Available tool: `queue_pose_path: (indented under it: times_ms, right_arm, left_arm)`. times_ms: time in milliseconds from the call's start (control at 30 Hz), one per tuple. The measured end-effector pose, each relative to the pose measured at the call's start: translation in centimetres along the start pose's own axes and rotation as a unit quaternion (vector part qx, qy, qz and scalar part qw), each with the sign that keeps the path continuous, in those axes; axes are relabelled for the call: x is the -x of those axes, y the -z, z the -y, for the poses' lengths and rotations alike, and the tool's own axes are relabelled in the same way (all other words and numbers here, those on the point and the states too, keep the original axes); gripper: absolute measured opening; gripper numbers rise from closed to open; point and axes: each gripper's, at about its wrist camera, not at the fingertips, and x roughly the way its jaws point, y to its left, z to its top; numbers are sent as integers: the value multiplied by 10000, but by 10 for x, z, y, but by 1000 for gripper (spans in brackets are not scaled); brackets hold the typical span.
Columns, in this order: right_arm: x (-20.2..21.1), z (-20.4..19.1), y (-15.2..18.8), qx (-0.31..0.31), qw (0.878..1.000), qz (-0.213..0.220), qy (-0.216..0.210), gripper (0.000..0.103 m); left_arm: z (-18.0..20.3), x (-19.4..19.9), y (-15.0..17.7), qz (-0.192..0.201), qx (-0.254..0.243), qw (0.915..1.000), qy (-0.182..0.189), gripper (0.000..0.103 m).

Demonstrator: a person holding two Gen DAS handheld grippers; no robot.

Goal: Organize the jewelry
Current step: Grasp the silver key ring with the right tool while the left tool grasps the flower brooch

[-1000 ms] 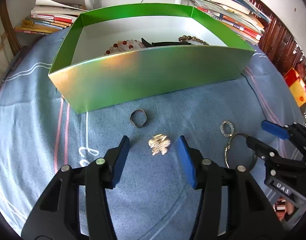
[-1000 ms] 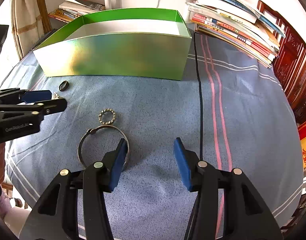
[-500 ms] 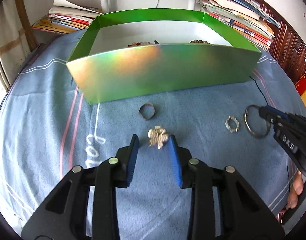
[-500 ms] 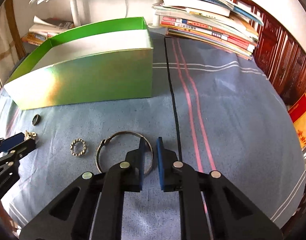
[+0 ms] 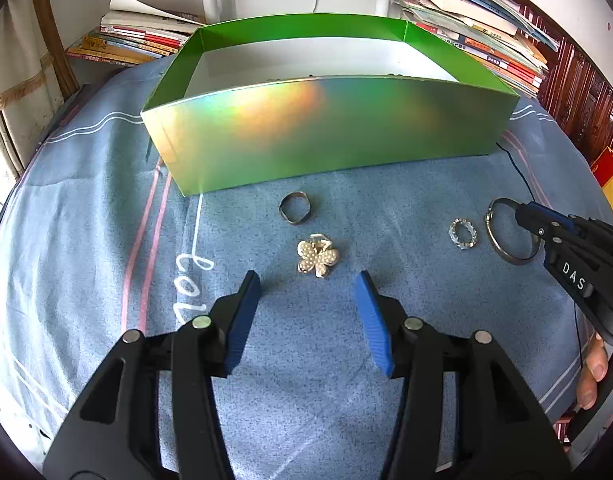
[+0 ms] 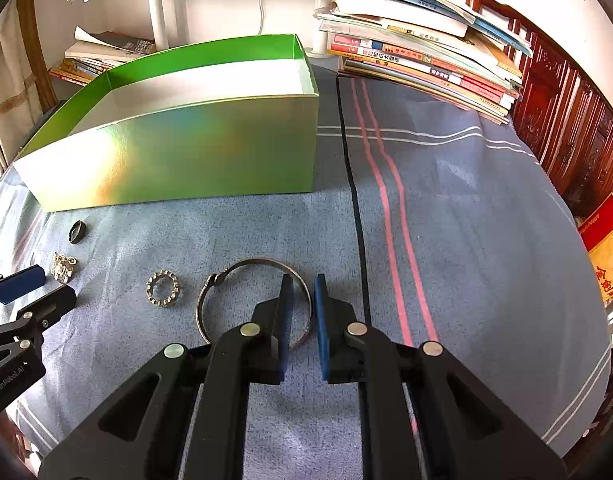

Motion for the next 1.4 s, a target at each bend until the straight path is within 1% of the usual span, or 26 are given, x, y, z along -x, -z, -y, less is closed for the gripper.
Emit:
queue_pose_path:
  times_ms: [100, 267, 333, 367, 467, 600, 767, 933, 1000, 1167, 1400]
  right_arm:
    - [0, 0, 1, -14, 10000, 7, -16, 13]
    - [1, 0, 1, -19, 10000, 16, -23, 13]
    - [1, 0, 1, -19, 10000, 18, -26, 13]
    - [0, 0, 2, -19, 10000, 17, -28, 13]
    - [0, 0, 1, -39, 10000, 2, -53, 13]
    - [-1, 2, -1, -79, 9999, -60, -82, 14]
    - [-1, -1, -2, 52, 9999, -116, 6, 14]
    - [-3, 0, -5, 113, 9997, -199, -52, 14]
    - [-3, 0, -6, 140, 9996, -212, -79, 14]
    - [-5, 2, -7, 135, 9997, -137, -157, 14]
    - [-5, 2, -7, 142, 9996, -129, -186, 14]
  left_arm:
    - [0, -1, -1, -8, -11, 10000, -19, 56]
    - [-1, -1, -1, -9, 18, 10000, 1, 57]
    - [-2, -1, 0, -8, 31, 10000, 58, 65]
    - [-2, -1, 0, -17, 37, 10000, 80, 73]
    - [1, -3, 2, -3, -48, 10000, 5, 74]
    - [0, -3, 0, -32, 7, 10000, 30, 74]
    - [1, -2, 0, -61, 34, 10000, 6, 74]
    - [1, -3, -1, -91, 43, 9999, -15, 77]
    - [3, -4, -2, -103, 50, 9999, -25, 79]
    - [5, -8, -3, -74, 43, 10000, -34, 83]
    - [5, -8, -2, -27, 56, 10000, -36, 84]
